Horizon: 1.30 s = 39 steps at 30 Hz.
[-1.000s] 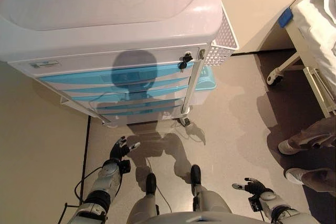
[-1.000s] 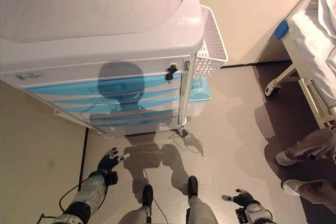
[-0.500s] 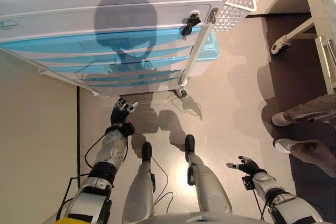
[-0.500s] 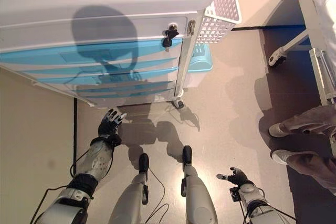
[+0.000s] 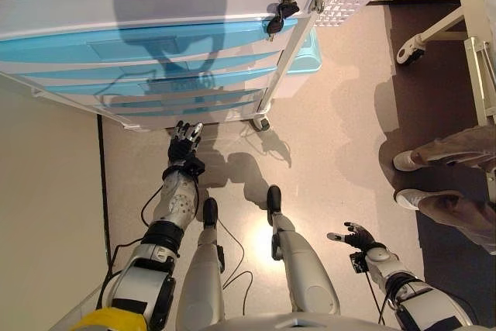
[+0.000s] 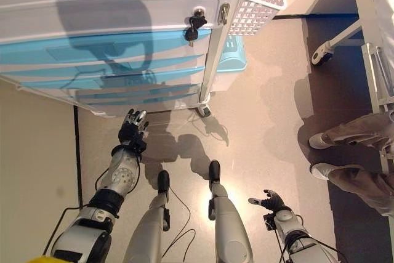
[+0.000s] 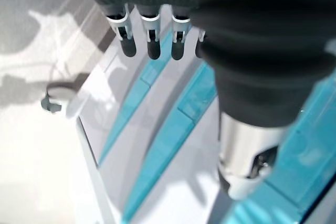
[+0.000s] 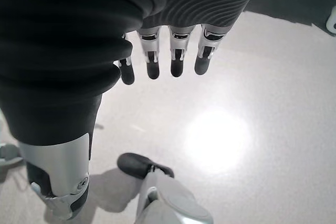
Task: Open the drawer and pick up the medicine
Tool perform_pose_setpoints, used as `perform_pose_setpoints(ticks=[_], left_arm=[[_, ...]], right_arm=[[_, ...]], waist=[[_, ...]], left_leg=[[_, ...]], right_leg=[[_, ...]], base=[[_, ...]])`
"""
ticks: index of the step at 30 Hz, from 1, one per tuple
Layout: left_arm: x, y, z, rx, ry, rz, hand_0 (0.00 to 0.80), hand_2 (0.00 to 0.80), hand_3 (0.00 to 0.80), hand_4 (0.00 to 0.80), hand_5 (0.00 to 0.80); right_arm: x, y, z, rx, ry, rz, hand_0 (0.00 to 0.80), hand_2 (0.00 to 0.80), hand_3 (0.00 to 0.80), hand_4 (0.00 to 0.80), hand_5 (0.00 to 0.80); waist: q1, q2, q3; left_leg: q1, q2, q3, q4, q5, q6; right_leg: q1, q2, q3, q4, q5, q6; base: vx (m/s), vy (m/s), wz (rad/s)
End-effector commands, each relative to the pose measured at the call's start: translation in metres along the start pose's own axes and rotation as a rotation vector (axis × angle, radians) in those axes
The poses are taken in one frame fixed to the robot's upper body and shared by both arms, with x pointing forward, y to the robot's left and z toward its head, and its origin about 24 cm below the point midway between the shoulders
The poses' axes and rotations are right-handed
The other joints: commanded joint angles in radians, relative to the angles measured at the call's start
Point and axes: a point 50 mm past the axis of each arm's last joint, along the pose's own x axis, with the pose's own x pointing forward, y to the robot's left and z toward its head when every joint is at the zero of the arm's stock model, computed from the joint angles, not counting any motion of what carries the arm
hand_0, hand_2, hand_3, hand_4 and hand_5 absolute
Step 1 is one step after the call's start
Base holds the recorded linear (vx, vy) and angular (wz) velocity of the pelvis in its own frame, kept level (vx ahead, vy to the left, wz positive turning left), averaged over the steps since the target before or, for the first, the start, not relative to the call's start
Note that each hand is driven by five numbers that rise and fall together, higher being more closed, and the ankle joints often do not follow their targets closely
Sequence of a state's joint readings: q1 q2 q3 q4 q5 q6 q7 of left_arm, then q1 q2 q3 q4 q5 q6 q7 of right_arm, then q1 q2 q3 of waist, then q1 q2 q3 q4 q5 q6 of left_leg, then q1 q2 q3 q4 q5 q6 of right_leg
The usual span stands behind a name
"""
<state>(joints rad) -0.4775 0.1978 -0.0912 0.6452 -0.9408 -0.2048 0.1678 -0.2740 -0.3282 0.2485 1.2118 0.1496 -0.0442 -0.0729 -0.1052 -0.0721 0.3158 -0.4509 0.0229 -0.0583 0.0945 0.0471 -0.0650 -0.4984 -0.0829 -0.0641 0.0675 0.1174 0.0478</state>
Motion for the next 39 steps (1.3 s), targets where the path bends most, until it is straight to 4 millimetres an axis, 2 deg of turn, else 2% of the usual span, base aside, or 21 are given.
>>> perform_pose_setpoints(ticks=[1,12,13,15,18,25,39], left_arm=[[0.006,-0.016,0.029,-0.094,-0.132,-0.068,0.0,0.0,0.0,0.0,0.0],[0.01,-0.035,0.049,-0.162,-0.193,-0.158,0.0,0.0,0.0,0.0,0.0],[0.012,-0.04,0.06,-0.172,-0.229,-0.177,0.0,0.0,0.0,0.0,0.0],[0.012,-0.04,0.064,-0.176,-0.24,-0.181,0.0,0.0,0.0,0.0,0.0],[0.014,-0.042,0.079,-0.199,-0.285,-0.208,0.0,0.0,0.0,0.0,0.0],[0.015,-0.047,0.096,-0.236,-0.333,-0.262,0.0,0.0,0.0,0.0,0.0],[0.017,-0.051,0.111,-0.248,-0.374,-0.305,0.0,0.0,0.0,0.0,0.0]], right_arm=[[-0.002,0.004,-0.006,-0.026,-0.005,0.007,0.0,0.0,0.0,0.0,0.0],[-0.002,0.006,-0.003,-0.03,-0.018,0.022,0.0,0.0,0.0,0.0,0.0],[-0.001,0.006,-0.001,-0.033,-0.024,0.024,0.0,0.0,0.0,0.0,0.0],[-0.001,0.006,-0.001,-0.033,-0.026,0.027,0.0,0.0,0.0,0.0,0.0],[-0.002,0.007,-0.001,-0.031,-0.031,0.038,0.0,0.0,0.0,0.0,0.0],[-0.002,0.006,0.0,-0.038,-0.038,0.049,0.0,0.0,0.0,0.0,0.0],[-0.002,0.007,0.001,-0.048,-0.044,0.064,0.0,0.0,0.0,0.0,0.0]], waist=[[-0.001,-0.032,-0.053],[-0.01,-0.039,-0.05],[-0.011,-0.042,-0.048],[-0.012,-0.045,-0.048],[-0.011,-0.053,-0.046],[-0.011,-0.065,-0.043],[-0.013,-0.094,-0.044]], left_leg=[[-0.094,-0.051,-0.055,0.071,-0.028,0.049],[-0.083,-0.047,-0.053,0.054,-0.024,0.045],[-0.083,-0.044,-0.053,0.051,-0.023,0.044],[-0.082,-0.045,-0.053,0.052,-0.024,0.044],[-0.083,-0.043,-0.051,0.052,-0.026,0.043],[-0.084,-0.043,-0.045,0.054,-0.029,0.043],[-0.082,-0.036,-0.042,0.053,-0.031,0.04]], right_leg=[[-0.046,-0.006,-0.008,0.054,-0.03,0.048],[-0.039,-0.005,-0.009,0.043,-0.028,0.05],[-0.038,-0.004,-0.011,0.04,-0.026,0.051],[-0.038,-0.004,-0.011,0.04,-0.026,0.051],[-0.041,-0.003,-0.013,0.042,-0.026,0.053],[-0.044,-0.002,-0.015,0.044,-0.024,0.054],[-0.039,0.0,-0.019,0.036,-0.018,0.057]], base=[[0.0,0.0,0.0],[0.0,0.0,0.0],[0.0,0.0,0.0],[0.0,0.0,0.0],[0.0,0.0,0.0],[0.0,0.0,0.0],[0.0,0.0,0.0]])
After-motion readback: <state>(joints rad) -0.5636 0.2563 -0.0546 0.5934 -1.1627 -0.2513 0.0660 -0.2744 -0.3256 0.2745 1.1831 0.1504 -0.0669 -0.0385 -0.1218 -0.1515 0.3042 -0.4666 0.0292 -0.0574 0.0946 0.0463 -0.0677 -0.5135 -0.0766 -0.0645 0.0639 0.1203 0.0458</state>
